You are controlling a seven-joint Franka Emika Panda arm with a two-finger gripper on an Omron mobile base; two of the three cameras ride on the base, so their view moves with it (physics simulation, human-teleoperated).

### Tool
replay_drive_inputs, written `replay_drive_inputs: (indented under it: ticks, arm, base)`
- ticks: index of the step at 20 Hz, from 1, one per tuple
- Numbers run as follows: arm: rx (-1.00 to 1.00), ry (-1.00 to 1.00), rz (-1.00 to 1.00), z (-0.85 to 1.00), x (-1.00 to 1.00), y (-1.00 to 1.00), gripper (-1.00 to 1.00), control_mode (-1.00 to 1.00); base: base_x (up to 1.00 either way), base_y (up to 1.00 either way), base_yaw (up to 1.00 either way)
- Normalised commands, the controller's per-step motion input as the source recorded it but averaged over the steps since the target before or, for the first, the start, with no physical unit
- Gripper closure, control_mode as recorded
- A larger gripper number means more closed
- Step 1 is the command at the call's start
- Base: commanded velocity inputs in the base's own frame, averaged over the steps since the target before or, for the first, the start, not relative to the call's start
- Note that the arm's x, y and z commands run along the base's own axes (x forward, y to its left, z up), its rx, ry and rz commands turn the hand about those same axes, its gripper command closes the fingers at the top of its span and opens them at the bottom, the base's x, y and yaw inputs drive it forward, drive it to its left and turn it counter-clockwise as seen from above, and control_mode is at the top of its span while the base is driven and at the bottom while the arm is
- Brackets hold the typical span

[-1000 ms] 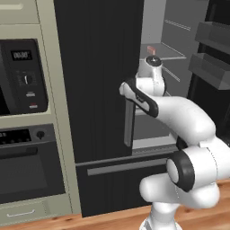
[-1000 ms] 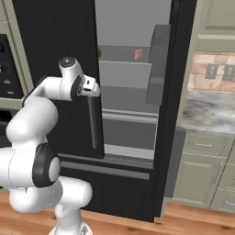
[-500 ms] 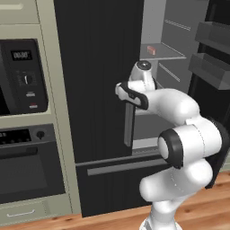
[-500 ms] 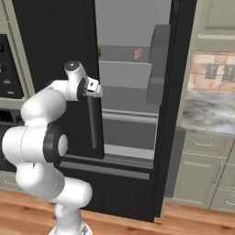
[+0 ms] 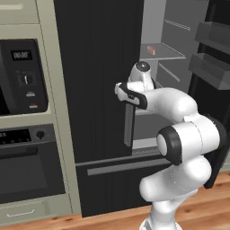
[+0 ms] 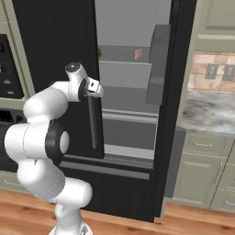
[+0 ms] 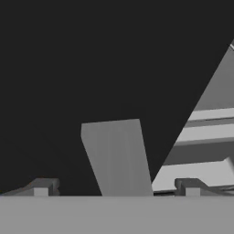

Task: Open the fridge, remove the mango, cucumber, and steak, and place them on any counter.

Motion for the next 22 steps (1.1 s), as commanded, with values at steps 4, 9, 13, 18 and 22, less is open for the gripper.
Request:
replay_drive_inputs:
  ticks: [4, 9, 13, 18, 22]
  arm:
    - [0.0, 0.0, 0.0, -0.13, 0.17, 0.0, 1.0, -1.0]
    - [0.0, 0.0, 0.0, 0.0, 0.0, 0.0, 1.0, -1.0]
    - [0.0, 0.0, 0.0, 0.0, 0.0, 0.0, 1.0, -1.0]
    - [0.0, 0.0, 0.0, 0.0, 0.0, 0.0, 1.0, -1.0]
    - [0.0, 0.0, 0.0, 0.0, 0.0, 0.0, 1.0, -1.0]
  base:
    - [0.0, 0.0, 0.0]
    - [0.0, 0.0, 0.0]
    - [0.0, 0.0, 0.0]
    - [0.0, 0.0, 0.0]
    - [0.0, 0.0, 0.0]
